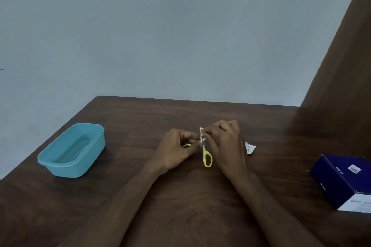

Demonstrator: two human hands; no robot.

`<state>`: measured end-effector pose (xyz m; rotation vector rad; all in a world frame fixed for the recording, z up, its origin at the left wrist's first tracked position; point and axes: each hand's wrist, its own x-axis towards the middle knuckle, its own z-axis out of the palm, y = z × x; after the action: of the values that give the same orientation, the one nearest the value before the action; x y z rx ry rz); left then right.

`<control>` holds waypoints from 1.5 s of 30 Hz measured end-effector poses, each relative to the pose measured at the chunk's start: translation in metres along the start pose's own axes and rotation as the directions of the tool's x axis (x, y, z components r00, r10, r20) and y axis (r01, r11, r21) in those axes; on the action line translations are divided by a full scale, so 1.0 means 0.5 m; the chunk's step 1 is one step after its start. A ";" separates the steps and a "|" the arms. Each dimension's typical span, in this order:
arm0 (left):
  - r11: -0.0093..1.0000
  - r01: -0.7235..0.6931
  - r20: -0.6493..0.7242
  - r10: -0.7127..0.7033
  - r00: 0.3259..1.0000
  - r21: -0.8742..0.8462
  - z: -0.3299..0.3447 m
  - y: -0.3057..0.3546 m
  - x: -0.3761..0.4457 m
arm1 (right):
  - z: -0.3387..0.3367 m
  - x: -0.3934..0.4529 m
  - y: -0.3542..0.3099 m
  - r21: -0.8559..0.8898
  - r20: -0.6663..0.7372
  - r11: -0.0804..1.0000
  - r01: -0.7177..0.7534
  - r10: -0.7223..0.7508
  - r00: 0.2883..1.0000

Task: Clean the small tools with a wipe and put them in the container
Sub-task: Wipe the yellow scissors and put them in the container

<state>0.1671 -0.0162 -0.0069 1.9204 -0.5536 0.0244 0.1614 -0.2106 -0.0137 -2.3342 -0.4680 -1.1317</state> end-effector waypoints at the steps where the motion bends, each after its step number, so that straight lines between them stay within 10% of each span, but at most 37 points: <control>1: 1.000 0.006 -0.008 -0.006 1.000 -0.013 0.001 0.001 0.000 | -0.006 0.003 0.002 -0.029 -0.039 0.999 -0.015 0.014 0.999; 8: 1.000 -0.011 -0.012 0.011 1.000 -0.003 0.005 -0.001 0.001 | -0.025 -0.003 -0.026 -0.161 0.003 0.986 0.048 -0.048 0.999; 14: 0.952 0.085 -0.091 -0.116 0.989 -0.295 -0.004 -0.001 0.007 | -0.035 -0.007 -0.033 0.342 0.062 0.864 -0.369 0.371 0.926; 24: 0.859 0.109 -0.139 -0.204 0.969 -0.499 -0.009 0.001 0.008 | -0.013 -0.010 -0.042 0.620 0.429 0.524 -0.584 0.398 0.811; 45: 0.967 0.111 -0.118 -0.141 0.983 -0.231 0.003 0.001 0.007 | -0.024 -0.001 -0.006 0.482 0.225 0.721 -0.498 0.448 0.866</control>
<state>0.1694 -0.0189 -0.0060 1.7160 -0.3279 0.0079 0.1521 -0.2150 -0.0066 -1.8573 -0.1541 -0.5523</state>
